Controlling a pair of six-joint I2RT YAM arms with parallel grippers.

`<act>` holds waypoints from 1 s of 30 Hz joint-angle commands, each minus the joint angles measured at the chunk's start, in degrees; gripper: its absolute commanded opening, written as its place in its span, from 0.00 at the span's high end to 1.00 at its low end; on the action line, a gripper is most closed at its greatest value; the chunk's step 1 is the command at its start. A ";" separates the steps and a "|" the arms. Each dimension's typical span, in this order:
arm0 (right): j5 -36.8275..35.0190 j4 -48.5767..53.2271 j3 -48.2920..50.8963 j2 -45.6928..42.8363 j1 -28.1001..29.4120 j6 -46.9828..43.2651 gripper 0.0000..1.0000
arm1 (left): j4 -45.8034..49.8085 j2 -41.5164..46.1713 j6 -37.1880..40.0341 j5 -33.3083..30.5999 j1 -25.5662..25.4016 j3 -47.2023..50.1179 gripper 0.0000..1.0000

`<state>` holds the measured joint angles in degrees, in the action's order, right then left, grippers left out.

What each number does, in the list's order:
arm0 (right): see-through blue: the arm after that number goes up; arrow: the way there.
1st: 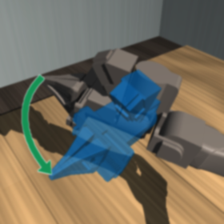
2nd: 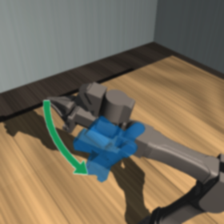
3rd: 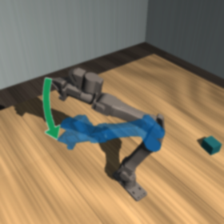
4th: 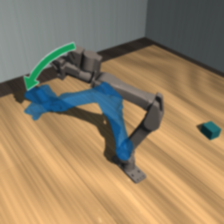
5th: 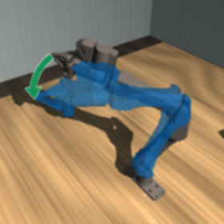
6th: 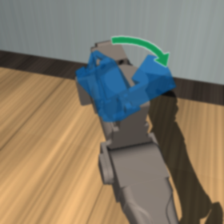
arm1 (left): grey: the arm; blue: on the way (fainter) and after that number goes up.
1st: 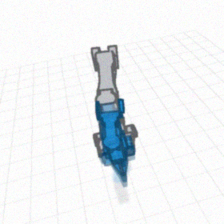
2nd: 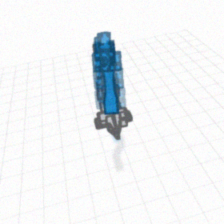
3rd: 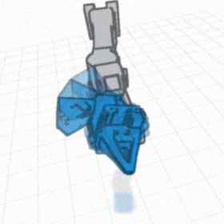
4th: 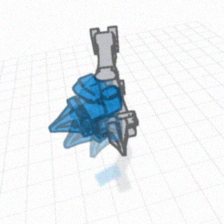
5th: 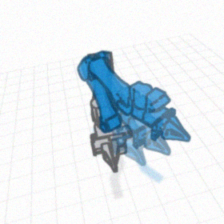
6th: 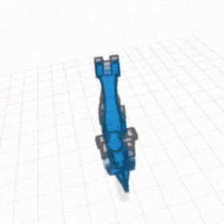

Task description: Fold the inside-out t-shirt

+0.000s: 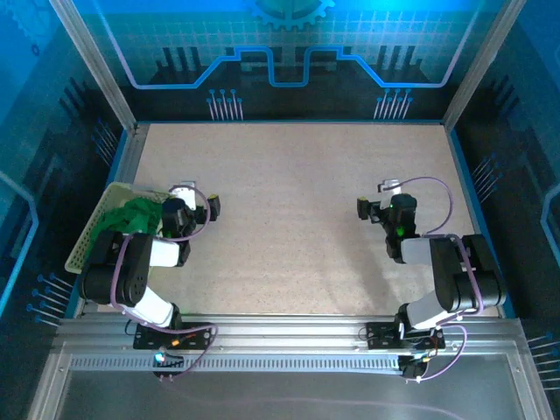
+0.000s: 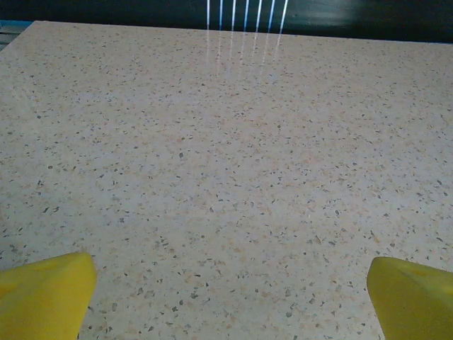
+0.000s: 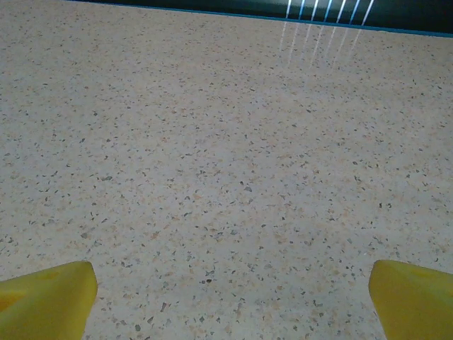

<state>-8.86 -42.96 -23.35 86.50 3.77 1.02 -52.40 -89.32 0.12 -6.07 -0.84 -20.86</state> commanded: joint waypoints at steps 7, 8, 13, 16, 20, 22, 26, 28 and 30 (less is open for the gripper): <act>-0.80 -2.13 -0.62 -0.21 0.73 -0.31 0.00 | -0.56 0.29 0.02 1.53 0.58 -1.06 0.01; -0.75 -2.13 -0.58 -0.21 0.73 -0.29 0.00 | -0.57 0.29 0.01 1.56 0.60 -1.07 0.01; -0.73 -2.14 -0.59 -0.19 0.74 -0.25 0.00 | -0.49 0.28 0.04 1.51 0.58 -1.09 0.01; -0.76 -2.13 -0.59 -0.19 0.71 -0.26 0.00 | -0.55 0.29 0.01 1.49 0.59 -1.01 0.01; -0.68 -2.15 -0.55 -0.19 0.76 -0.28 0.00 | -0.67 0.28 0.01 1.50 0.62 -1.06 0.01; -0.63 -2.13 -0.59 -0.23 0.73 -0.30 0.00 | -0.53 0.24 0.08 1.54 0.73 -1.08 0.01; -0.63 -2.13 -0.58 -0.21 0.67 -0.19 0.00 | -0.51 0.28 -0.01 1.53 0.67 -1.09 0.01; -0.53 -2.13 -0.54 -0.21 0.65 -0.18 0.00 | -0.49 0.28 0.01 1.50 0.60 -1.03 0.01; 0.23 -2.02 -0.56 -0.28 0.36 -0.13 0.00 | -0.55 0.28 0.09 1.51 0.59 -1.03 0.01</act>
<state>-8.78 -42.96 -23.35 86.50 3.75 1.02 -52.40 -89.32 0.12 -6.07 -0.84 -20.86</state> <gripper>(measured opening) 0.999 0.989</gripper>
